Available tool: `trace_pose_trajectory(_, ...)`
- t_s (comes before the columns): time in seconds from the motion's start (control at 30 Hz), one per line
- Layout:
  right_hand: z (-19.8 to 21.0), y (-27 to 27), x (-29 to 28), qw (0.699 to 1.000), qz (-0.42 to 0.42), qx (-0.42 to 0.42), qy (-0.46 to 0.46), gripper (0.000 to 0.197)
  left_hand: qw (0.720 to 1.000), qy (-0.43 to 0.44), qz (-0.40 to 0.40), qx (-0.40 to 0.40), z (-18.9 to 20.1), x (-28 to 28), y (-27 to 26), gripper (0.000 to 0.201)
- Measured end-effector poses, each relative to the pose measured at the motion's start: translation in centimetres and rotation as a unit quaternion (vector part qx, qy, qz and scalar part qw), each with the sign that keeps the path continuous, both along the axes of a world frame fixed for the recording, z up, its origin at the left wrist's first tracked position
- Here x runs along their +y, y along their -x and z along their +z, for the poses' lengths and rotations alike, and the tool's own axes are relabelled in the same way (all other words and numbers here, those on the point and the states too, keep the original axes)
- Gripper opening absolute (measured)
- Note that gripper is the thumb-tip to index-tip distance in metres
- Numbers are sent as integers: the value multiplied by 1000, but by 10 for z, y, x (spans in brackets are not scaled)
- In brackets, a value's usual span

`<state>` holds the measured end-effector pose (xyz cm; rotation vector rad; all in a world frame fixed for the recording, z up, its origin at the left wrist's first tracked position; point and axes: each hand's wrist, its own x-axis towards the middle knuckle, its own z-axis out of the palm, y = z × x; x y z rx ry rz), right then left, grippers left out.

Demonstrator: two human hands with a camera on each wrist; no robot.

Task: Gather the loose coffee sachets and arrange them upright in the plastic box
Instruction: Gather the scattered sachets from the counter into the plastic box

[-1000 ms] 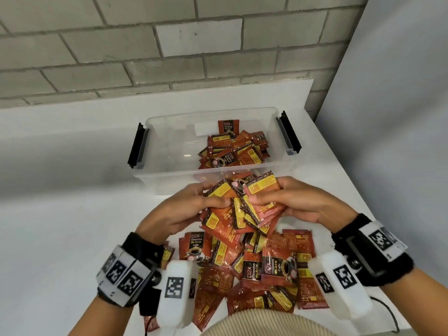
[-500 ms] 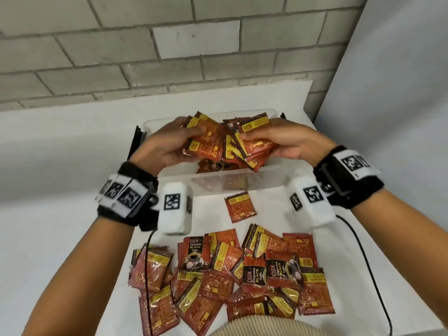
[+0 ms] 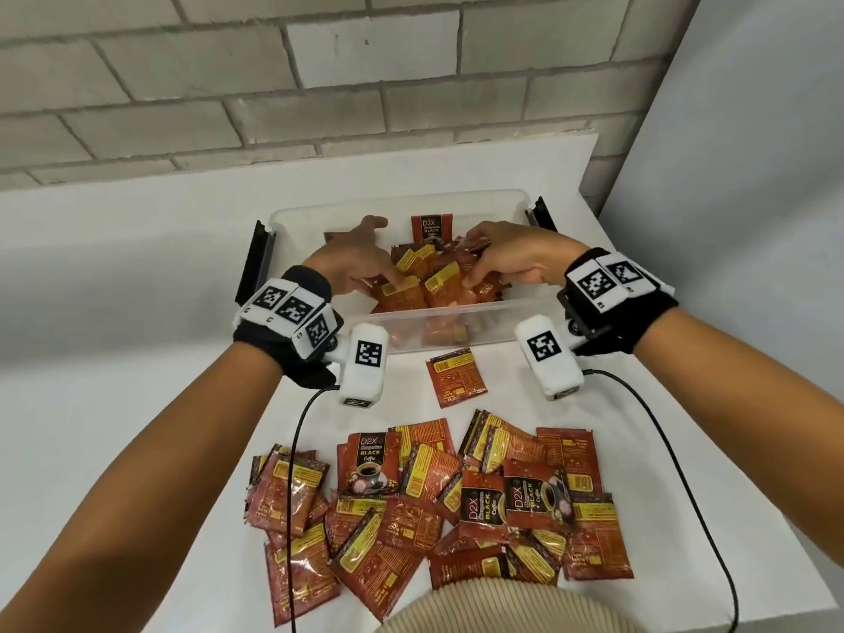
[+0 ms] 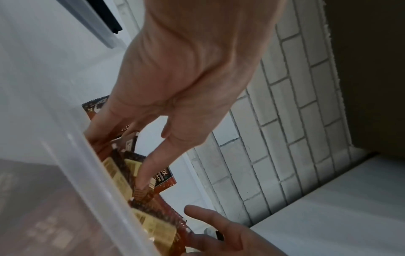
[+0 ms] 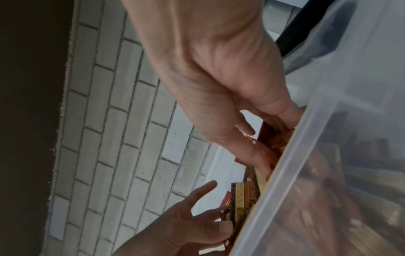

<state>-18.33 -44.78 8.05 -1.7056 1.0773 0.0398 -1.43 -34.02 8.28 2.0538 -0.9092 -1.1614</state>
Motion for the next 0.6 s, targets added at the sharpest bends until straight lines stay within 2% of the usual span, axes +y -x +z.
trace_pose_trajectory(0.13, 1, 5, 0, 999, 26, 12, 25, 59, 995, -11, -25, -97, -4, 6, -1, 82)
trace_pose_trajectory(0.3, 16, 23, 11, 990, 51, 11, 130, 31, 983, 54, -50, -166, 10, 30, 5, 56)
trace_pose_trajectory(0.4, 30, 48, 30, 990, 52, -58, 116, 19, 982, 106, -59, -145, 28, 62, 13, 42)
trace_pose_trajectory(0.47, 32, 67, 45, 990, 73, -71, 102, 16, 981, 115, -84, -129, 36, 91, 19, 34)
trace_pose_trajectory(0.6, 9, 108, 73, 980, 157, 21, 121, 15, 975, 81, -138, -157, 24, 152, 23, 32)
